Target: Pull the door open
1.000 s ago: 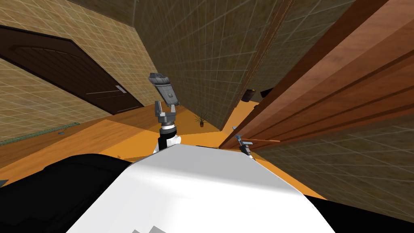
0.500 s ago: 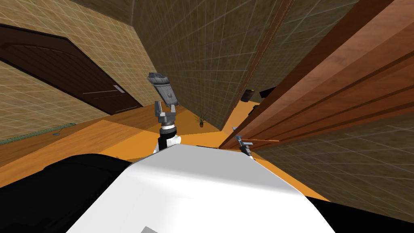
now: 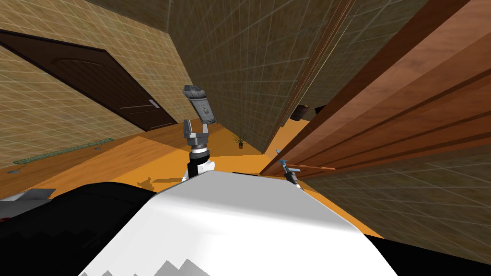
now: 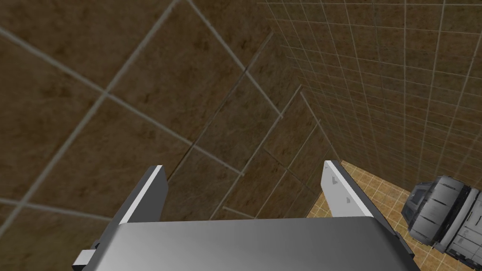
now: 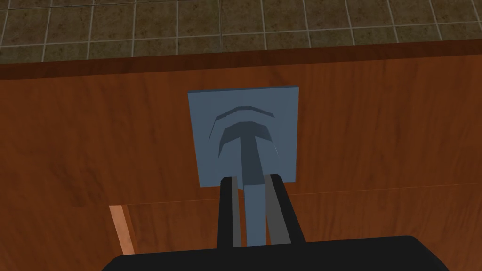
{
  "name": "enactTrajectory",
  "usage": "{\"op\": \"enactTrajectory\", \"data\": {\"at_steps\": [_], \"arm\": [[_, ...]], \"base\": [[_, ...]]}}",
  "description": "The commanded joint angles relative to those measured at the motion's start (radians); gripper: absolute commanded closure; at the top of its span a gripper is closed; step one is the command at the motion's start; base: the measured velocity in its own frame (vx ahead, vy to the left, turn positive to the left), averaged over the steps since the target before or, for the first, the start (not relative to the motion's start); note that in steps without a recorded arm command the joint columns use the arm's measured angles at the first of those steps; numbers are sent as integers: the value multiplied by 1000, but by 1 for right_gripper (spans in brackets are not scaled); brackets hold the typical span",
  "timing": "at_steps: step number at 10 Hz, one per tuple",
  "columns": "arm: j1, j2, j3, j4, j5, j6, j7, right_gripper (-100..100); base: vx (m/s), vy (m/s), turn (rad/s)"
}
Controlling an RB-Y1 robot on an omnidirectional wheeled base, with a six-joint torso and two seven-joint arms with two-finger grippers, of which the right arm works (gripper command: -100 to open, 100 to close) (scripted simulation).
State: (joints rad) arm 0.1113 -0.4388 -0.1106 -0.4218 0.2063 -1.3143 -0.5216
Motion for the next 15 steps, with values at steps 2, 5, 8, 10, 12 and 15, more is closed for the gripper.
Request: {"op": "enactTrajectory", "data": {"at_steps": [2,5,8,10,12,15], "arm": [[-10,-8,-5,43,1,-26,2,100],[-8,-12,-7,49,2,-35,1,100],[-6,-15,-10,54,3,-44,0,100],[-4,-19,-13,61,5,-55,-1,100],[-2,-22,-16,29,6,-62,-2,100],[-6,-9,-4,55,14,-60,0,100]], "base": [[-150,-53,90],[-154,-54,111],[-92,-48,90],[-178,-74,158],[-187,-45,105],[-17,1,-14]]}}
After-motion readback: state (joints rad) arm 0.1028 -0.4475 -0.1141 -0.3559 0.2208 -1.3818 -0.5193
